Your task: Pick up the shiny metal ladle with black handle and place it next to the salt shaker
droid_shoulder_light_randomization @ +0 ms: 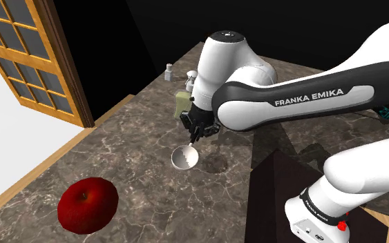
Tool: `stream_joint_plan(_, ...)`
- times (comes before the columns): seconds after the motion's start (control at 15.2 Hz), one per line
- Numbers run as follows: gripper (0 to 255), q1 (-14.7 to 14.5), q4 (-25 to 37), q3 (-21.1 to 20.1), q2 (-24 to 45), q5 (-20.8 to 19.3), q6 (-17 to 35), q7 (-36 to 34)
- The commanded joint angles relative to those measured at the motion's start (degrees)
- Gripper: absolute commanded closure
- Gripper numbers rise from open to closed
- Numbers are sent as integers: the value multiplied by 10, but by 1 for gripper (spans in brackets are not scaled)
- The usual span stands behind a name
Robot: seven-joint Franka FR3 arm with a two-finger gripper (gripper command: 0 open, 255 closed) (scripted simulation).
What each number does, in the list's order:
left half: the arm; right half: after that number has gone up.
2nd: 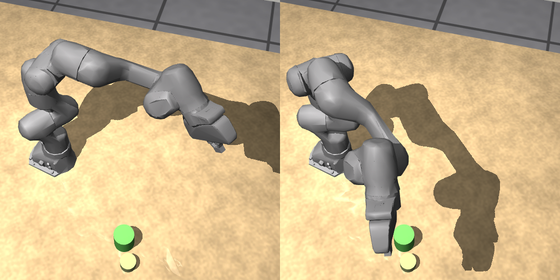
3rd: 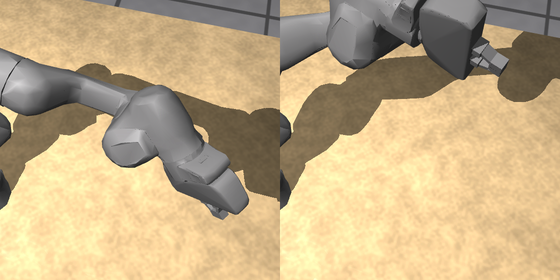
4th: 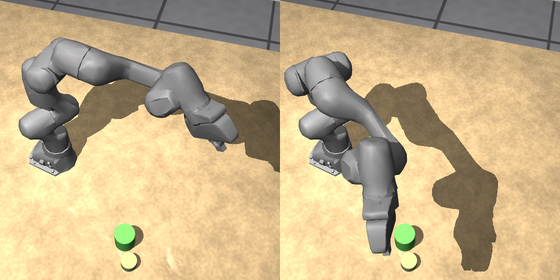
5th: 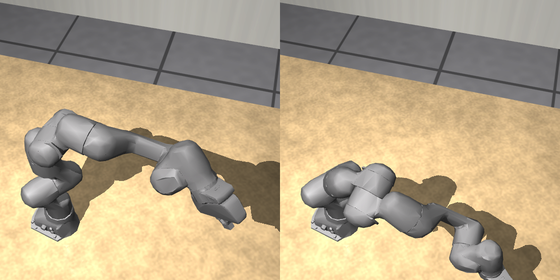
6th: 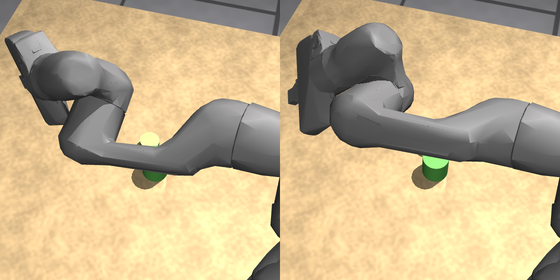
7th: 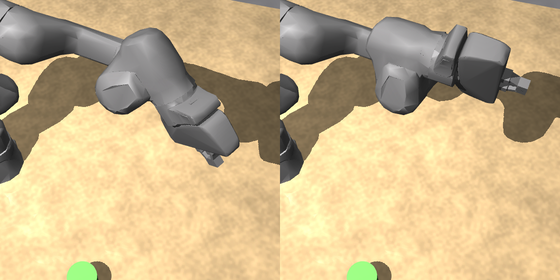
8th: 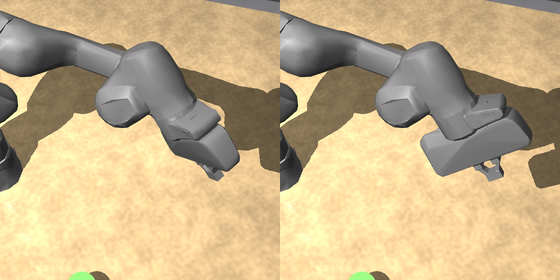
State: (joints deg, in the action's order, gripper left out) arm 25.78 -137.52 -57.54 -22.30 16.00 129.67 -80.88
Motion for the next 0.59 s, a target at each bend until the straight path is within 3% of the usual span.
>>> stream_joint_plan(0.0, 255, -6, 10, 11, -10, 4, -19, 5)
stream_joint_plan(0.53, 255, -20, 49, 47, -39, 10, -87, 19)
